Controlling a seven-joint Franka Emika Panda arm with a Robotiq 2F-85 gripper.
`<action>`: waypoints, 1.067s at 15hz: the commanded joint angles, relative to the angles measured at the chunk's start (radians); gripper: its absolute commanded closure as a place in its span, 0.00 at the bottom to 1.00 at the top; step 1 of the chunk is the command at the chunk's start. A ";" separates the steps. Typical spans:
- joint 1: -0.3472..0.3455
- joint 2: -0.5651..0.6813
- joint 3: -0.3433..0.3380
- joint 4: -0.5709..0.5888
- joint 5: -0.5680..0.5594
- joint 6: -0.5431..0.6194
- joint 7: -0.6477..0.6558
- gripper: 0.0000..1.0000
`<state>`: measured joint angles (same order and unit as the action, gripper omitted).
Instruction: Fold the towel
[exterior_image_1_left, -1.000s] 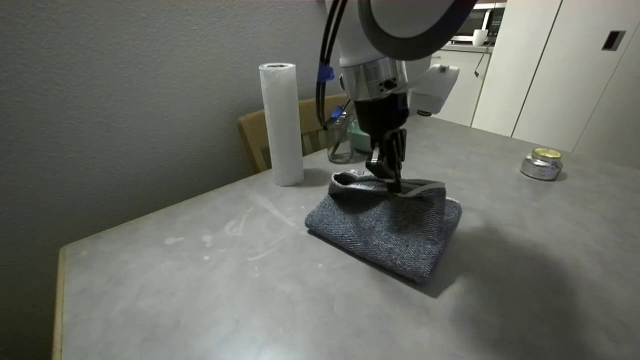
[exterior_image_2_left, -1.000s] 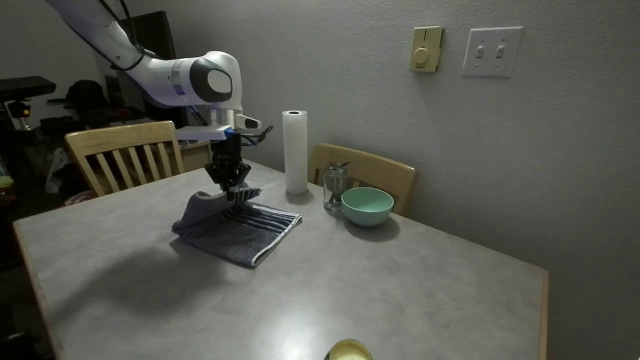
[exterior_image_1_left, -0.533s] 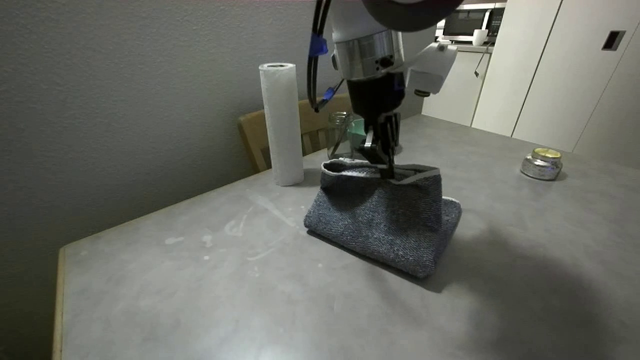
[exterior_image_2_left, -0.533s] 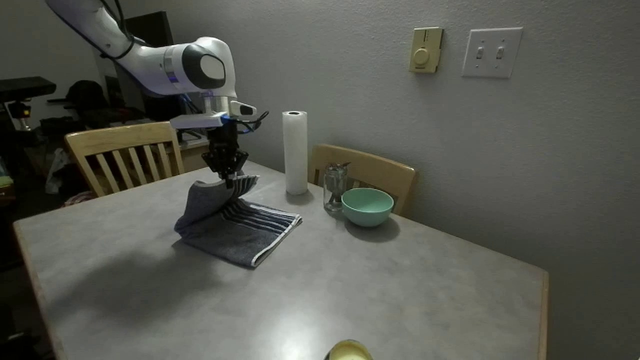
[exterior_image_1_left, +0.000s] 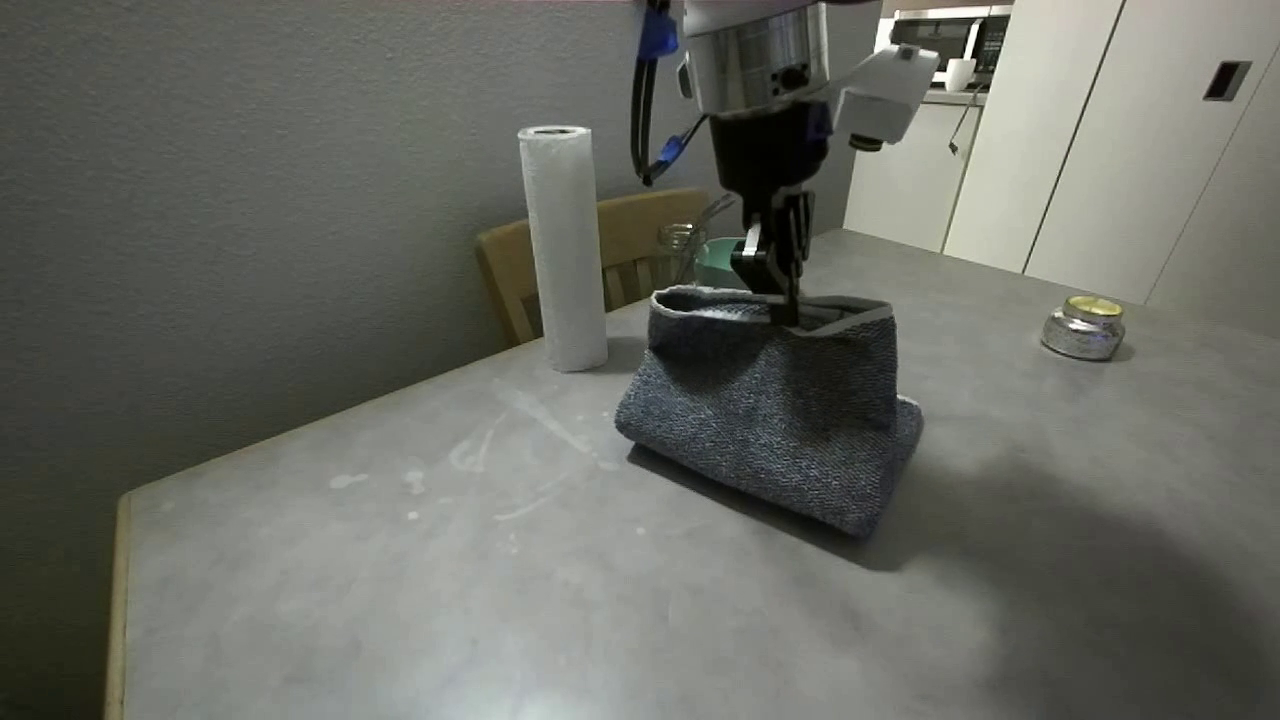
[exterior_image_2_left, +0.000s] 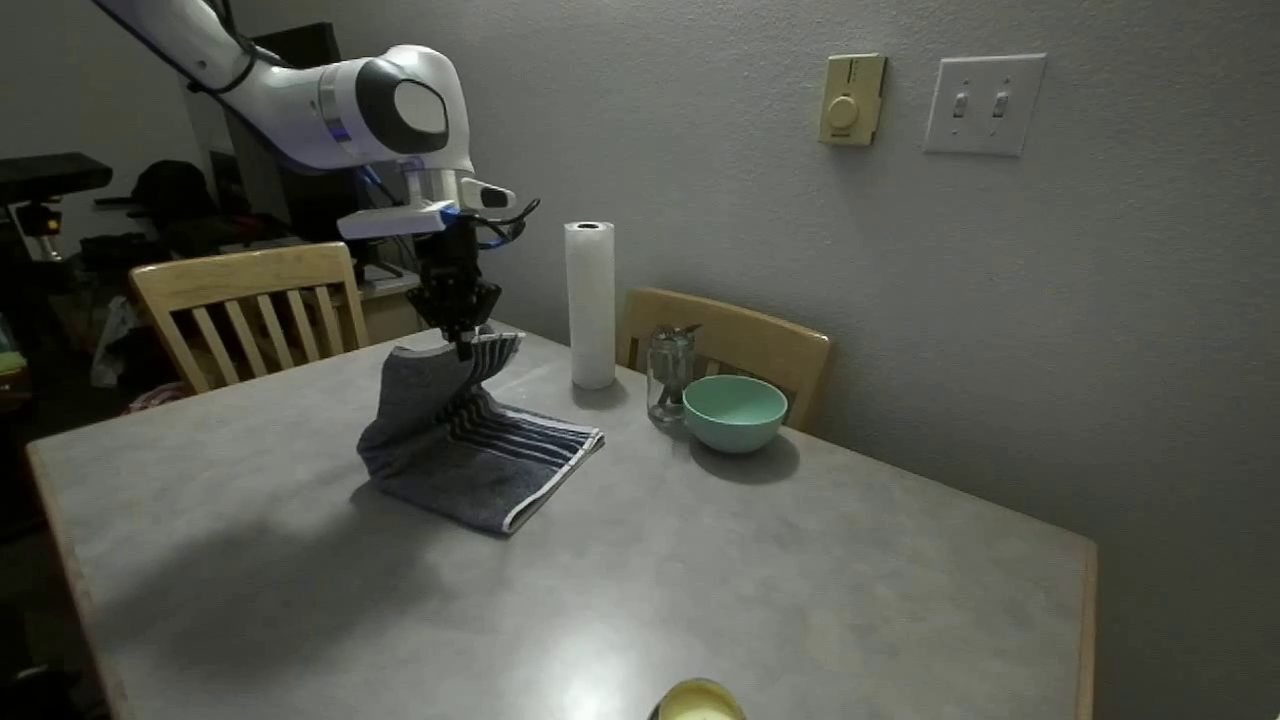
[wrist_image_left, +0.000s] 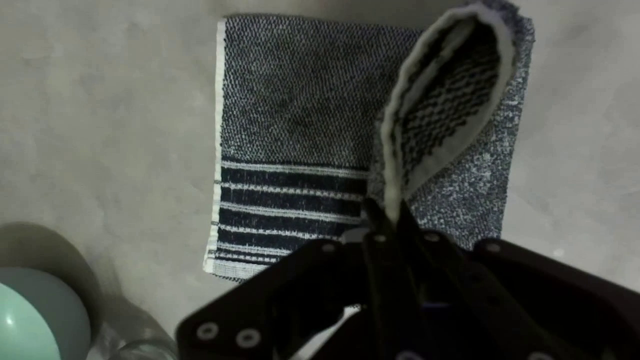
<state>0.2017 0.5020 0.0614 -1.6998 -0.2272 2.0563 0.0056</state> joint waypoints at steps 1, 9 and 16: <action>-0.029 -0.037 -0.004 -0.077 -0.005 0.065 -0.007 0.99; -0.116 -0.022 -0.023 -0.128 0.010 0.192 -0.098 0.99; -0.216 0.030 0.008 -0.170 0.107 0.369 -0.261 0.55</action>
<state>0.0313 0.5115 0.0372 -1.8355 -0.1767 2.3413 -0.1745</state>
